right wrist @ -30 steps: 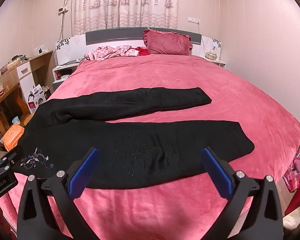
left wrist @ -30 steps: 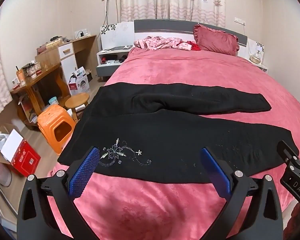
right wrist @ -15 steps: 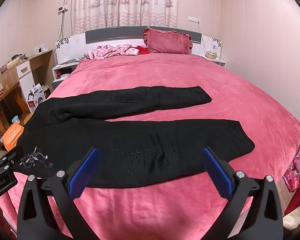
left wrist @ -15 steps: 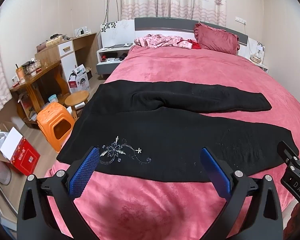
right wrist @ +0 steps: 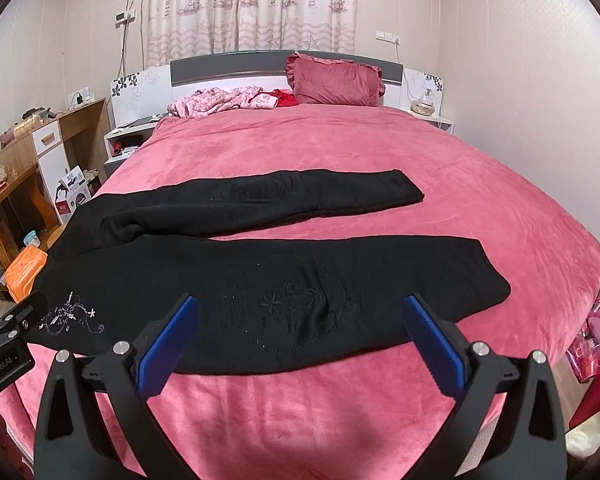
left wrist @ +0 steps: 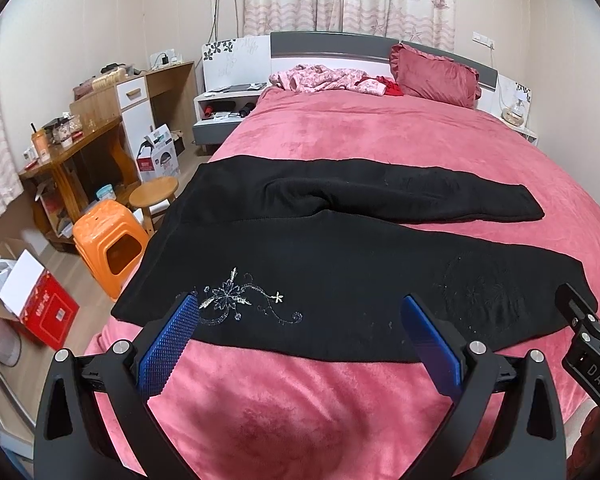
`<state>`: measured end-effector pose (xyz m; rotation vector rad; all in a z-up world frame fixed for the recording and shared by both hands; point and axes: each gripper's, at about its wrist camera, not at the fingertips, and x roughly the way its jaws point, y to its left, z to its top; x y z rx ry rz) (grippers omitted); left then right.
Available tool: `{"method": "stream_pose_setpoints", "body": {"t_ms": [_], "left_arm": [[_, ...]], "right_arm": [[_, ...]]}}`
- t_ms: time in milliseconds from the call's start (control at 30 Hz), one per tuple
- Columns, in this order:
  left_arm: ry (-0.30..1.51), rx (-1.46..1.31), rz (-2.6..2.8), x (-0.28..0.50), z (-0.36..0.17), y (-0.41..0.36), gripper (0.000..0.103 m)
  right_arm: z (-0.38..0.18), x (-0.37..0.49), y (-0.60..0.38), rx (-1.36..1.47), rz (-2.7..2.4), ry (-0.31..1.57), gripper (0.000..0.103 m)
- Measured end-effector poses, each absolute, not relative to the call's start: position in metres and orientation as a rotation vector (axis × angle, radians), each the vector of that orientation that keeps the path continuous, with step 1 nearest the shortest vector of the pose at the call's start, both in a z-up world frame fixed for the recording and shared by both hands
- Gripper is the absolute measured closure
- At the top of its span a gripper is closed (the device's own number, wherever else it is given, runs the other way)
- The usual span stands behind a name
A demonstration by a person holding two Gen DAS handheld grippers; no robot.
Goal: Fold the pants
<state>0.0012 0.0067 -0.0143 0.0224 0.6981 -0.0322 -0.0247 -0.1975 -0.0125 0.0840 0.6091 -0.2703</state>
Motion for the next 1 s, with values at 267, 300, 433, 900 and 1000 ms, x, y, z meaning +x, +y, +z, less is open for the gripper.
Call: {"method": "stream_pose_setpoints", "body": {"t_ms": [267,300,433,900,1000], "left_arm": [[0.706,0.022,-0.030,0.0035,-0.0145,0.0080,0.003],[0.706,0.022,-0.030,0.0037,-0.0143,0.0079,0.003],[0.709,0.020,-0.028,0.0031,-0.0146,0.0085,0.003],[0.715,0.019,-0.023,0.0013,-0.0148,0.0095,0.003],[0.716,0.020,-0.022,0.0010,-0.0150,0.0095,0.003]], "right_arm": [[-0.0138,-0.0248,-0.1971,0.080,-0.272,0.609,0.002],[-0.0143,-0.0247,-0.1973,0.081,-0.271,0.610,0.002],[-0.0169,-0.0246,-0.1976,0.082,-0.271,0.613,0.002],[-0.0178,-0.0247,-0.1971,0.081,-0.270,0.613,0.002],[-0.0192,-0.0246,-0.1956,0.080,-0.270,0.615,0.002]]}}
